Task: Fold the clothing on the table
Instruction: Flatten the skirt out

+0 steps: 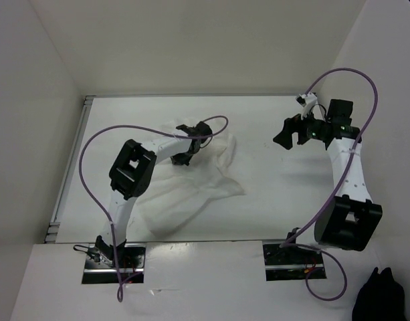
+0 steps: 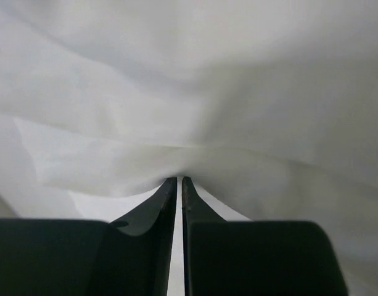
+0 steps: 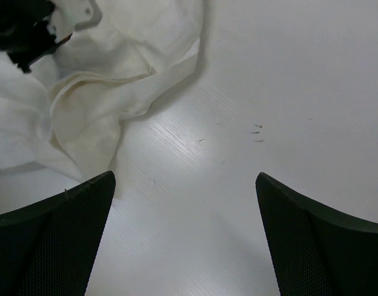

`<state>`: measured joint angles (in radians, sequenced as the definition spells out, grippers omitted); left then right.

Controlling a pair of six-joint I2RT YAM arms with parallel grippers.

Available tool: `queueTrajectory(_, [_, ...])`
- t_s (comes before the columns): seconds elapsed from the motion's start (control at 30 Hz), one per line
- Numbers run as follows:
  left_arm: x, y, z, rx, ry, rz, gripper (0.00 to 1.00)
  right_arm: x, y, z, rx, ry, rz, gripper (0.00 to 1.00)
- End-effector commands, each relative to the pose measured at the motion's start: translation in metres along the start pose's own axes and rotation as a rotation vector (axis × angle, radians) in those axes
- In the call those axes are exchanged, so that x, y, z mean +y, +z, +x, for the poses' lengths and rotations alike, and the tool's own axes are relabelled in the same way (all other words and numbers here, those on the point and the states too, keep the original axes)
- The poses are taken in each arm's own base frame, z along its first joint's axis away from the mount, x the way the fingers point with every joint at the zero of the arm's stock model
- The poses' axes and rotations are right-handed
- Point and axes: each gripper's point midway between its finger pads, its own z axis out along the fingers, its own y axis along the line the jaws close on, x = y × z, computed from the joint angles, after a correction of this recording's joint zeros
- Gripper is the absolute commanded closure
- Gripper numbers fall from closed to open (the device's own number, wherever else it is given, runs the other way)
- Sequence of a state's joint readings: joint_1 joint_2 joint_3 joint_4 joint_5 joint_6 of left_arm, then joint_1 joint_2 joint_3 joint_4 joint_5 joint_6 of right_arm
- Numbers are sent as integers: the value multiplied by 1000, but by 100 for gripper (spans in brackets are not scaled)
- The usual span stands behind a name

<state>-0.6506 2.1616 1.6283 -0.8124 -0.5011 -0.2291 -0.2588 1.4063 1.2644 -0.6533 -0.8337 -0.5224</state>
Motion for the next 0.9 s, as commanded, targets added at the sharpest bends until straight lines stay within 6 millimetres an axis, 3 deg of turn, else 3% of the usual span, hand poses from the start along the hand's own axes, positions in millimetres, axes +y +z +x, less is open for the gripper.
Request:
queueTrajectory(0.0, [61,5,-49,-87,-88,-170,87,26,-17,-2,-9,-15,-30,1])
queueTrajectory(0.03, [84,2,-61,-113,-132,-234,87,31,-17,-2,-4,-43,-42,1])
queueTrajectory(0.1, [105,-14,-85,-177,-224,-292,87,40,-16,14,55,-54,-51,1])
queueTrajectory(0.13, [117,-37,-95,-230,-277,-295,87,43,-16,18,70,-82,-50,1])
queueTrajectory(0.17, [118,-48,-98,-254,-306,-268,87,45,-13,26,98,-137,-47,1])
queueTrajectory(0.2, [116,-52,-98,-273,-305,-238,85,47,-12,32,113,-151,-48,1])
queueTrajectory(0.23, [121,-74,-106,-353,-341,-191,70,43,-10,30,93,-184,-37,1])
queueTrajectory(0.27, [92,-69,-92,-339,-286,-91,63,48,-5,38,93,-217,-61,1])
queueTrajectory(0.3, [83,-79,-94,-383,-290,-37,58,48,2,35,67,-260,-70,1])
queueTrajectory(0.33, [82,-106,-92,-441,-320,21,44,51,7,33,50,-276,-85,1])
queueTrajectory(0.4, [55,-116,-77,-436,-330,181,30,65,19,25,1,-331,-141,1])
queueTrajectory(0.43, [42,-140,-74,-459,-372,314,20,67,30,21,-26,-366,-158,1])
queueTrajectory(0.47, [35,-148,-72,-473,-383,375,16,68,40,20,-24,-373,-164,1])
queueTrajectory(0.5, [27,-153,-58,-449,-420,435,13,84,55,20,-21,-413,-206,1])
queueTrajectory(0.6, [-10,-167,-48,-426,-440,662,8,102,90,19,-20,-490,-268,1])
queueTrajectory(0.63, [-28,-169,-40,-393,-469,743,8,104,99,10,-47,-521,-273,1])
queueTrajectory(0.67, [-35,-167,-36,-369,-488,775,8,101,112,19,-25,-504,-278,1])
queueTrajectory(0.73, [-49,-165,-29,-319,-539,823,8,100,128,10,-41,-540,-267,2])
queueTrajectory(0.8, [-57,-162,-23,-291,-546,836,8,92,145,16,-13,-556,-251,4])
queueTrajectory(0.87, [-55,-157,-16,-266,-550,807,7,88,159,11,-27,-597,-222,4])
